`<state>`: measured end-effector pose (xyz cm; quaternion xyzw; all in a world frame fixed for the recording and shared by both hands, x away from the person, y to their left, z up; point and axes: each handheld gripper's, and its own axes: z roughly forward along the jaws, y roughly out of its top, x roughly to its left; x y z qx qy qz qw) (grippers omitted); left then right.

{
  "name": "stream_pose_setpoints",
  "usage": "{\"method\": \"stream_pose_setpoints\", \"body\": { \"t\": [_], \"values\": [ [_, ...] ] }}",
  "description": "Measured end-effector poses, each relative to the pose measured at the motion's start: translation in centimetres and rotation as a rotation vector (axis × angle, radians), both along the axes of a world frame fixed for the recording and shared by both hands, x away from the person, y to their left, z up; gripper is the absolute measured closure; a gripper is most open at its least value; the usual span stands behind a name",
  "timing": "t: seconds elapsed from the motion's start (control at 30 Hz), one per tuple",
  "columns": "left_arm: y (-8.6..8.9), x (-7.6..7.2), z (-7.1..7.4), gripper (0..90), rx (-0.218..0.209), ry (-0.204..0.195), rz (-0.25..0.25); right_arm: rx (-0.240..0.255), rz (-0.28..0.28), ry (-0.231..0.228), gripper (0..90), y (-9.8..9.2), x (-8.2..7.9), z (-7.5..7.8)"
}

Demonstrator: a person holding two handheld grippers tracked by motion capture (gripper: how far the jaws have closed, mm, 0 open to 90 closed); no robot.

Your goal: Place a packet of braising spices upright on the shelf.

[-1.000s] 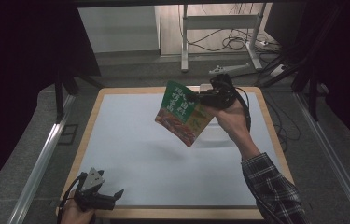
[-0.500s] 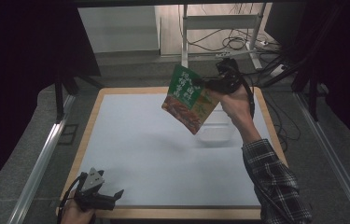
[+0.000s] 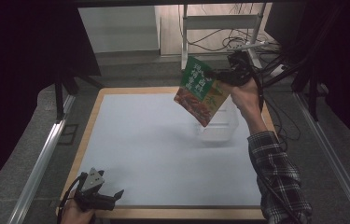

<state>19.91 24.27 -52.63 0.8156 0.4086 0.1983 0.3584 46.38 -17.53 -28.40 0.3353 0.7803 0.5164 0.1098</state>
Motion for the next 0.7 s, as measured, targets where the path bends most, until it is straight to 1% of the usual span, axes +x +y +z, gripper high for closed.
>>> {"method": "stream_pose_setpoints", "body": {
  "t": [0.03,0.07,0.3,0.43,0.47,0.6,0.63,0.7],
  "values": [
    [0.0,0.0,0.0,0.0,0.0,0.0,0.0,0.0,0.0,0.0,88.9,0.0,0.0,0.0],
    [0.0,0.0,0.0,0.0,0.0,-0.001,0.0,-0.004,-0.014,0.005,88.9,-0.6,0.2,-0.2],
    [-0.1,0.0,0.0,0.0,0.0,0.002,-0.004,-0.022,-0.039,0.01,88.8,-2.3,0.1,-0.5],
    [-0.1,0.0,0.0,0.0,0.008,0.002,-0.008,-0.038,-0.039,0.009,88.8,-3.0,-0.1,-0.6],
    [-0.1,0.0,0.0,0.0,0.007,0.001,-0.008,-0.048,-0.041,0.012,88.8,-3.5,-0.2,-0.6],
    [-0.2,0.0,0.0,0.0,0.009,0.002,-0.01,-0.047,-0.038,0.02,88.8,-4.2,-0.4,-0.6],
    [-0.2,0.0,0.0,0.0,0.01,0.0,-0.011,-0.054,-0.046,0.024,88.8,-4.8,-0.6,-0.7],
    [-0.3,-0.1,0.0,0.0,0.016,0.0,-0.013,-0.061,-0.052,0.03,88.8,-5.3,-0.7,-0.8]
  ]
}}
